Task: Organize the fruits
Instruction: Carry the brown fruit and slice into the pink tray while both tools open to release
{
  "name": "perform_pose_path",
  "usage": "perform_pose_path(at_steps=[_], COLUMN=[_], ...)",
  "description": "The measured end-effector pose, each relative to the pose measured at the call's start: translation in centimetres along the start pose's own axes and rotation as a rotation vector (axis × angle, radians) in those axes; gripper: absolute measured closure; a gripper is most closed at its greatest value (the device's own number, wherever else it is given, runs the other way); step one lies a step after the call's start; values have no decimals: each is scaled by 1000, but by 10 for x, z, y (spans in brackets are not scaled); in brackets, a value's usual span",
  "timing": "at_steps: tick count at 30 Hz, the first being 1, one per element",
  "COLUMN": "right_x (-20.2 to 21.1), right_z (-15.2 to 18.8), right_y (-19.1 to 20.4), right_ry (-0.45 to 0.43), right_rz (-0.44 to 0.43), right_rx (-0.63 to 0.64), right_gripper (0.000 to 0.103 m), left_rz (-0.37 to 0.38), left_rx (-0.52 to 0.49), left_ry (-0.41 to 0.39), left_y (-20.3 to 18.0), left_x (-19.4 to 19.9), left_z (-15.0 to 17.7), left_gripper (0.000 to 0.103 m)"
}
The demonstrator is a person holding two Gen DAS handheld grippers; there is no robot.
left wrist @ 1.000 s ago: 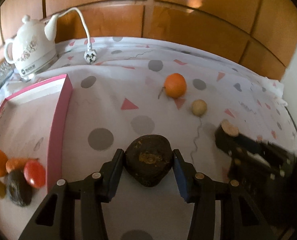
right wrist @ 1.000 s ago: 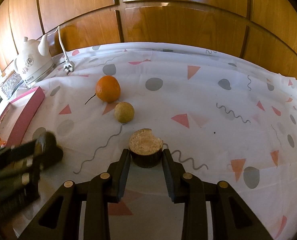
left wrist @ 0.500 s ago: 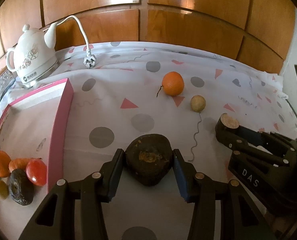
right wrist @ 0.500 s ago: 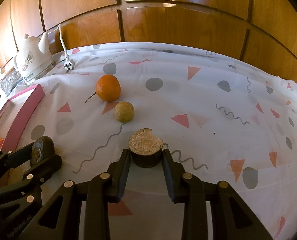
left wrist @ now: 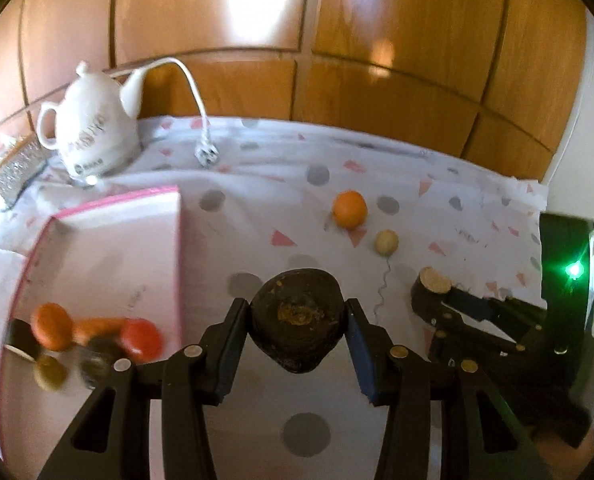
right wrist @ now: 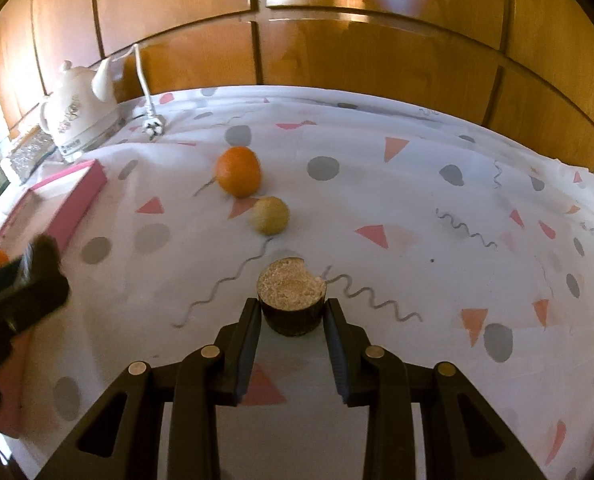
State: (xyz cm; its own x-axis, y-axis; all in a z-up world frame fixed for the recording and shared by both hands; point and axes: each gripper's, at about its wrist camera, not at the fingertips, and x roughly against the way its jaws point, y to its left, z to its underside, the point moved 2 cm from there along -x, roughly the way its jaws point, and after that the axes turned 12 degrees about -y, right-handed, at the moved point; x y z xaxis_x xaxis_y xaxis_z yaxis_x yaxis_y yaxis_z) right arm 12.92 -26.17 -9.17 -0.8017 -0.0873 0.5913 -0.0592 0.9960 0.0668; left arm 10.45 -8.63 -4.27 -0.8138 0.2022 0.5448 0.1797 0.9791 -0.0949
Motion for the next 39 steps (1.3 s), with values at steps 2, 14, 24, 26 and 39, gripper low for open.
perform_pose_path(at_steps=[2, 14, 24, 26, 39], right_x=[6, 45, 60, 61, 58], right_z=[-2, -22, -14, -9, 7], right_y=[7, 90, 169, 180, 212], right_ry=[-7, -68, -32, -25, 51], right_rz=[-24, -298, -503, -520, -599], right_rx=[-8, 55, 178, 197, 232], right_gripper=[71, 71, 71, 71, 71], left_rz=[-23, -222, -271, -281, -294], left_rx=[9, 129, 212, 225, 241], left_ry=[-12, -36, -35, -41, -28], left_y=[12, 111, 162, 170, 181], left_x=[8, 32, 37, 38, 35], left_z=[-4, -7, -12, -14, -16], left_gripper=[54, 54, 54, 54, 51])
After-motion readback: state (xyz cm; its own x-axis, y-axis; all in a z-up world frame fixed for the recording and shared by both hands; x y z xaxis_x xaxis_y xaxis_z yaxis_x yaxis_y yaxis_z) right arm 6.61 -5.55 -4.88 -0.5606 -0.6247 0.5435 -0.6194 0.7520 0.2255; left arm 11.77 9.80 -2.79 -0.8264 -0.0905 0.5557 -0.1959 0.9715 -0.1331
